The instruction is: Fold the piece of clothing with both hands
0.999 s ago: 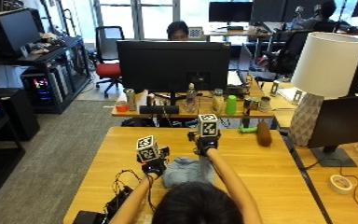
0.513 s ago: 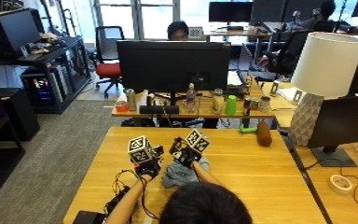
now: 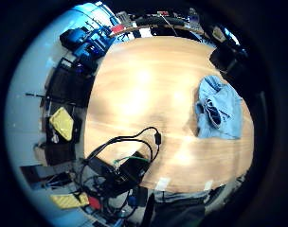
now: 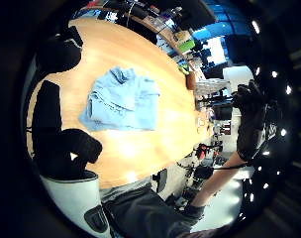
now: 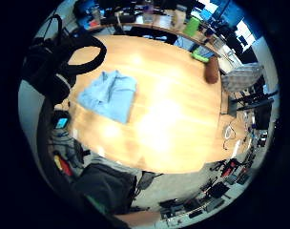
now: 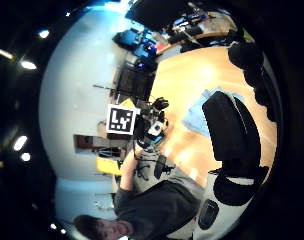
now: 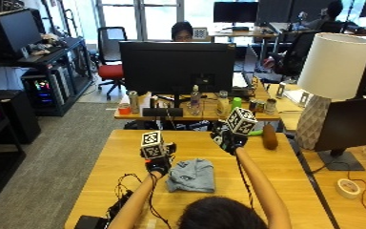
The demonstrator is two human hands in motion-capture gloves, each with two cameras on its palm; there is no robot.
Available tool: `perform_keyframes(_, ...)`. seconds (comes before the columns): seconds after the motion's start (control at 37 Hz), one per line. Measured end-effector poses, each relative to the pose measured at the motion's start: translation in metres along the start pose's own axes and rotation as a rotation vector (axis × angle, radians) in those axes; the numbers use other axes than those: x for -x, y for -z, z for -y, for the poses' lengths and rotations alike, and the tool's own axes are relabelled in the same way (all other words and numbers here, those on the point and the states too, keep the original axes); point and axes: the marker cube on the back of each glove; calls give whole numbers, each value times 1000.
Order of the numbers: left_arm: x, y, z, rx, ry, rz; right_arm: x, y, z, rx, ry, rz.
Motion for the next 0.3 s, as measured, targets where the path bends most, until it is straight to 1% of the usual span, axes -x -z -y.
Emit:
perform_keyframes(0.05,-6,1,-5,40,-4,4,-10,4,-4,-4,-13,-13)
perform_keyframes(0.14,-15,9,-10,45,-22,17,-26,4,-5,-9,-31,-26)
perform_keyframes(0.3,-29,8,-4,78,-32,24,-49,-3,-7,4,-68,-44)
